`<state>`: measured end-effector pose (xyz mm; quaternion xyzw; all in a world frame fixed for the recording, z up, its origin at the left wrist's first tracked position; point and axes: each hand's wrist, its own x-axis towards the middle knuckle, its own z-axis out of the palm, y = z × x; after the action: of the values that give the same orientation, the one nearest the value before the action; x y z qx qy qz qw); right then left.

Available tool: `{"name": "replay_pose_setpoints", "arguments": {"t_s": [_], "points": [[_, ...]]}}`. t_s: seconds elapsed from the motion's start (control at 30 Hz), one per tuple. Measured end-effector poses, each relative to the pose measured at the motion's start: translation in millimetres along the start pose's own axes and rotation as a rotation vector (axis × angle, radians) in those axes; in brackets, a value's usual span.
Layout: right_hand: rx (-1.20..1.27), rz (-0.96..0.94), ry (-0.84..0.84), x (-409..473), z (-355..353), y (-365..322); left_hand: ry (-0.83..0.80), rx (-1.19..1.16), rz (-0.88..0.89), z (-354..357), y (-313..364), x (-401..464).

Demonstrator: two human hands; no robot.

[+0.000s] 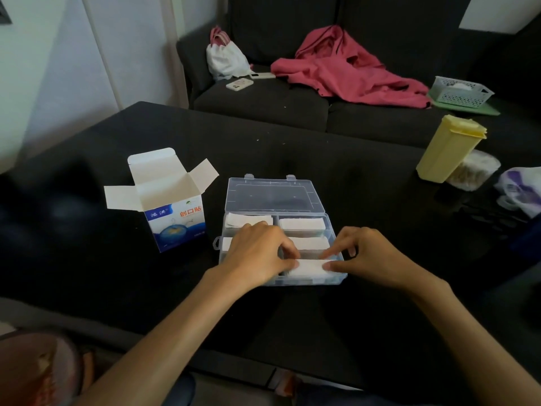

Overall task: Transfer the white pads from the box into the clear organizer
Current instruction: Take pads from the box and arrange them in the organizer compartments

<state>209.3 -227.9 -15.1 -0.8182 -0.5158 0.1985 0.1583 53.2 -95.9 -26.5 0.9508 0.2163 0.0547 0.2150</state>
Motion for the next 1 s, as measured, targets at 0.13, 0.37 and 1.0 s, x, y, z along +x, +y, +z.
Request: {"name": "replay_pose_setpoints", "arguments": {"t_s": [0.13, 0.37, 1.0], "points": [[0.017, -0.036, 0.012, -1, -6, -10, 0.05, -0.036, -0.017, -8, -3, -6], [0.241, -0.189, 0.375, 22, -5, -74, 0.909, -0.293, -0.364, -74, -54, -53], [-0.263, -0.456, 0.051, 26, 70, -178, 0.556, -0.839, -0.538, -87, -140, -94]]}}
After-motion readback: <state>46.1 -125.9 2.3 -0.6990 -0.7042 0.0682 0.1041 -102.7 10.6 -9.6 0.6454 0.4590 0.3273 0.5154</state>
